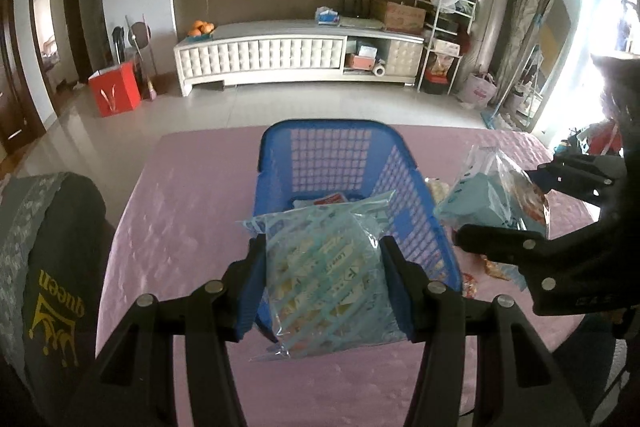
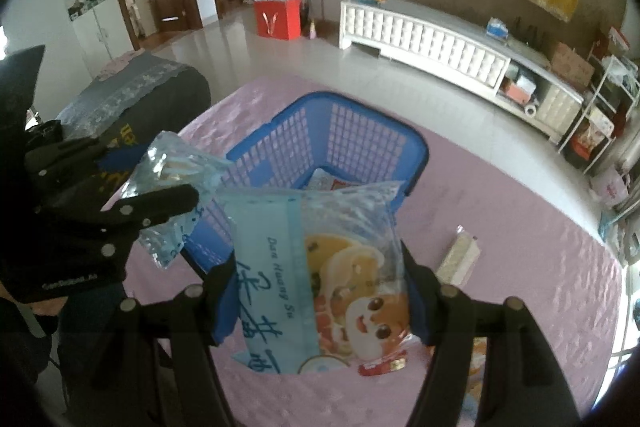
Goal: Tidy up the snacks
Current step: 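Carry both bags over the basket and open both grippers to drop them inside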
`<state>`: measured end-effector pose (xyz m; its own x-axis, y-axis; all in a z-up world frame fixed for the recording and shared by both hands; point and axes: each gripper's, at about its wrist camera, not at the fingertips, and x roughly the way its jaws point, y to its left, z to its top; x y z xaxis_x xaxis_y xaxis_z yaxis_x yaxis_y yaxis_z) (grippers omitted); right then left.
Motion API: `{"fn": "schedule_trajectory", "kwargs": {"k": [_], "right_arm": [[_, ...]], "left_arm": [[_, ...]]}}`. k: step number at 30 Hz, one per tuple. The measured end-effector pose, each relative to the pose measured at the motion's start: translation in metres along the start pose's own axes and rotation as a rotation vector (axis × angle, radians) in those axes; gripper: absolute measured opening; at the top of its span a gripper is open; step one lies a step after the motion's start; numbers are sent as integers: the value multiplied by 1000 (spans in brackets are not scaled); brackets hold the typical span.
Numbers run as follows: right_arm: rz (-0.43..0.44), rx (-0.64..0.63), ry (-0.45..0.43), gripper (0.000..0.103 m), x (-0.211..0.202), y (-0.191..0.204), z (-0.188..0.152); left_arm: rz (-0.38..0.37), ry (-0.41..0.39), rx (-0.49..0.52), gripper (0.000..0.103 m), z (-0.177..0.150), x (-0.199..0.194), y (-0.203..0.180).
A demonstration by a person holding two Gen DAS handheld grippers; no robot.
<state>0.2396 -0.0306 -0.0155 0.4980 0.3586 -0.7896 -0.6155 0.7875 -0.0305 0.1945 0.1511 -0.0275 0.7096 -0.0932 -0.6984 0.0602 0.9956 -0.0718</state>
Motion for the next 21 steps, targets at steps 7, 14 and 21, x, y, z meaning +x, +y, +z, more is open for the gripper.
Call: {"fn": "schedule_trajectory", "kwargs": {"k": [7, 14, 21], "right_arm": [[0, 34, 39, 71, 22, 8, -1], [-1, 46, 54, 72, 29, 8, 5], [33, 96, 72, 72, 37, 0, -2]], "left_arm": [[-48, 55, -23, 52, -4, 20, 16], [-83, 89, -5, 53, -3, 38, 16], [-84, 93, 21, 53, 2, 43, 14]]}}
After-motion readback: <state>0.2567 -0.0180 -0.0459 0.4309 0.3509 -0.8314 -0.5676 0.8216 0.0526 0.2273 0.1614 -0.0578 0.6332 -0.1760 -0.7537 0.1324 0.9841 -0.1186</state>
